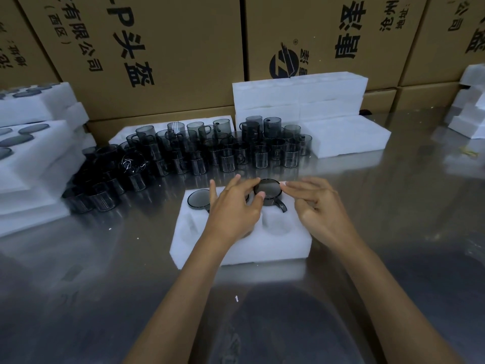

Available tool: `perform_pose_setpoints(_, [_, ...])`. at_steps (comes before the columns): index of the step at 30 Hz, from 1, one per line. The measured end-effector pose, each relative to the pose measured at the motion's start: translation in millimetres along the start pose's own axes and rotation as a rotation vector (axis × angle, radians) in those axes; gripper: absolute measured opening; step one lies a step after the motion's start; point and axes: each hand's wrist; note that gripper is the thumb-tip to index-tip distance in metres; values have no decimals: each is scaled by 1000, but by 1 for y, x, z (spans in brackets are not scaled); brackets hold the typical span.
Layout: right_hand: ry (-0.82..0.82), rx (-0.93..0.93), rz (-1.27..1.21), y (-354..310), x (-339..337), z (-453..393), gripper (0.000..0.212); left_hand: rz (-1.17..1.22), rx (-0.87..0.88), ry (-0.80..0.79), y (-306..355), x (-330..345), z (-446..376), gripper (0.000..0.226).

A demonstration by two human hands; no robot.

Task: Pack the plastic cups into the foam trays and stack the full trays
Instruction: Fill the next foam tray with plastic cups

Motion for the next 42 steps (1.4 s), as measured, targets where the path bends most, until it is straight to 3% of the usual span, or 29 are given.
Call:
perform_pose_setpoints(7, [4, 17, 1, -1, 0, 0, 39, -19, -14, -19, 2, -1, -2, 41])
perform_pose_setpoints(10, [-18, -29, 161, -3, -2, 2, 37, -90, -24, -37, 2, -1, -3, 41])
perform_pose_setpoints(15, [5, -197, 376, -10, -6, 3, 52, -87, -2, -7, 2, -1, -1, 40])
perform_pose_setpoints(20, [-14, -181, 341, -9, 0, 3, 43, -88, 50, 19, 3, -1, 1, 37])
perform_pose_setpoints(26, [-28, -140, 309, -7, 1, 2, 30, -166, 295, 88, 5, -1, 10, 11])
perform_pose_setpoints(32, [-33, -90, 215, -10, 1, 1, 32, -291, 232, 80, 12, 2, 12, 17])
perform_pose_setpoints(42, [13, 37, -44, -9, 9, 4, 36, -175, 172, 55, 13, 2, 15, 25])
Point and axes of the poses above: each hand's wrist, its own z-axis away from the middle knuckle, its own x-axis out of the palm, y = z × x, and after that the axes turned 11 degrees about z, right-handed
